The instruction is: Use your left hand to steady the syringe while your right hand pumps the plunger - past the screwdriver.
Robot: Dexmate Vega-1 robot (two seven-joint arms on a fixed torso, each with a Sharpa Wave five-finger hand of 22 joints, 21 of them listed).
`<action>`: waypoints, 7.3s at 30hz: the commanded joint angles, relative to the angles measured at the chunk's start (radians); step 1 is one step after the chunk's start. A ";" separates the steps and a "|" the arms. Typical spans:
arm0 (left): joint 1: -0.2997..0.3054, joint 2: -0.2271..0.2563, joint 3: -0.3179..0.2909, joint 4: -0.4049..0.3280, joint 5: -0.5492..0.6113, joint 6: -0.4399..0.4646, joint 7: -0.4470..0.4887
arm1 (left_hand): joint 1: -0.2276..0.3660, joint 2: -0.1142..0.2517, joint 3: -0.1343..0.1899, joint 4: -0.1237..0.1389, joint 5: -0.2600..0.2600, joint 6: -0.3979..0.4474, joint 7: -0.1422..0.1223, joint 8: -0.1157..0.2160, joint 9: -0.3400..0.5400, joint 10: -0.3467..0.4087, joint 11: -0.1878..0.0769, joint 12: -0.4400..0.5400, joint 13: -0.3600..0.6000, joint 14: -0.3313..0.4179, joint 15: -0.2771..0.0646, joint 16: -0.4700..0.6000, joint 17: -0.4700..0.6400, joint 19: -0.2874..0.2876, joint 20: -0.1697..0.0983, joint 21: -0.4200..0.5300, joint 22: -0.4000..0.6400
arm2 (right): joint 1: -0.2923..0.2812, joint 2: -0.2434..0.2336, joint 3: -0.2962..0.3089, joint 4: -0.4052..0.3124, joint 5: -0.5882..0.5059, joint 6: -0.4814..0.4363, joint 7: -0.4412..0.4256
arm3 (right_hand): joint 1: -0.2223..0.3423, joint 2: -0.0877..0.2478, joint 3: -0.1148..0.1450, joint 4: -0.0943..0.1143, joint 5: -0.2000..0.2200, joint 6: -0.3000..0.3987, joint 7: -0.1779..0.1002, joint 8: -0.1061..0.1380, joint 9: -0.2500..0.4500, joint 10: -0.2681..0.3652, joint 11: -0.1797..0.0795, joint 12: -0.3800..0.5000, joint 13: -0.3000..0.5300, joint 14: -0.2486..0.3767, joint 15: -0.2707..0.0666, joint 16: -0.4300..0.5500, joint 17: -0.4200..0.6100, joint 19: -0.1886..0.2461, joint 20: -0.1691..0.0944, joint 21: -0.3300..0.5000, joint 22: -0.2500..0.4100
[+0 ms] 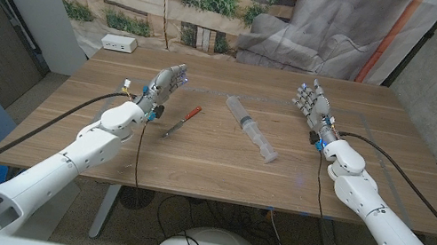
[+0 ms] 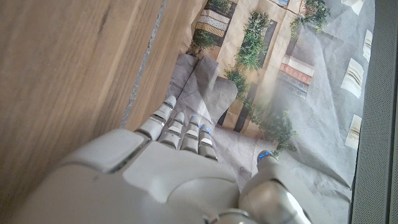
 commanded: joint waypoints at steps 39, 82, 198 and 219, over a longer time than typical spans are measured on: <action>-0.394 0.214 0.264 -0.134 0.531 0.171 -0.372 | 0.141 -0.028 0.026 -0.096 0.010 0.043 -0.078 0.017 0.004 0.060 -0.080 0.007 0.007 0.035 -0.069 0.001 0.005 0.028 -0.049 -0.007 0.001 | 0.002 0.039 -0.009 0.068 -0.031 0.105 -0.002 | 0.010 0.006 0.012 -0.018 0.012 -0.003 0.002 0.007 0.002 -0.009 -0.004 0.004 -0.004 -0.004 -0.002 -0.001 -0.022 0.004 0.000 -0.012 0.003; -0.802 0.035 0.506 0.228 1.069 -0.321 -0.591 | 0.357 -0.170 0.028 -0.100 0.007 0.117 -0.158 0.042 0.008 0.158 -0.132 0.006 0.009 0.135 -0.134 0.004 0.006 0.087 -0.095 -0.009 0.000 | -0.064 0.020 0.003 -0.012 -0.046 0.110 -0.063 | 0.008 0.009 0.021 -0.024 0.013 -0.002 -0.001 0.008 0.002 -0.012 -0.005 0.006 -0.008 -0.006 -0.002 0.001 -0.039 0.004 0.001 -0.016 0.003; -1.041 -0.476 1.148 1.100 1.242 -0.497 0.048 | 0.796 -0.255 -0.178 -0.073 0.006 0.254 -0.023 0.055 0.008 0.336 -0.116 0.021 0.006 0.390 -0.119 0.015 0.003 0.276 -0.146 0.009 0.003 | -0.140 -0.024 0.032 -0.113 -0.044 0.080 -0.117 | -0.004 0.013 0.041 -0.034 0.010 0.002 0.000 0.010 0.002 -0.012 -0.010 0.009 -0.009 -0.001 0.010 0.012 -0.068 0.003 0.020 -0.018 0.004; -1.014 -0.493 1.172 1.106 1.214 -0.408 0.100 | 0.941 -0.216 -0.251 -0.077 0.011 0.466 -0.063 0.056 0.010 0.547 -0.154 0.032 0.009 0.577 -0.192 0.020 0.005 0.533 -0.128 0.061 0.013 | -0.158 -0.032 0.042 -0.129 -0.044 0.080 -0.130 | -0.007 0.014 0.044 -0.036 0.009 0.006 0.000 0.011 0.002 -0.011 -0.012 0.010 -0.009 0.006 0.008 0.015 -0.071 0.005 0.022 -0.018 0.004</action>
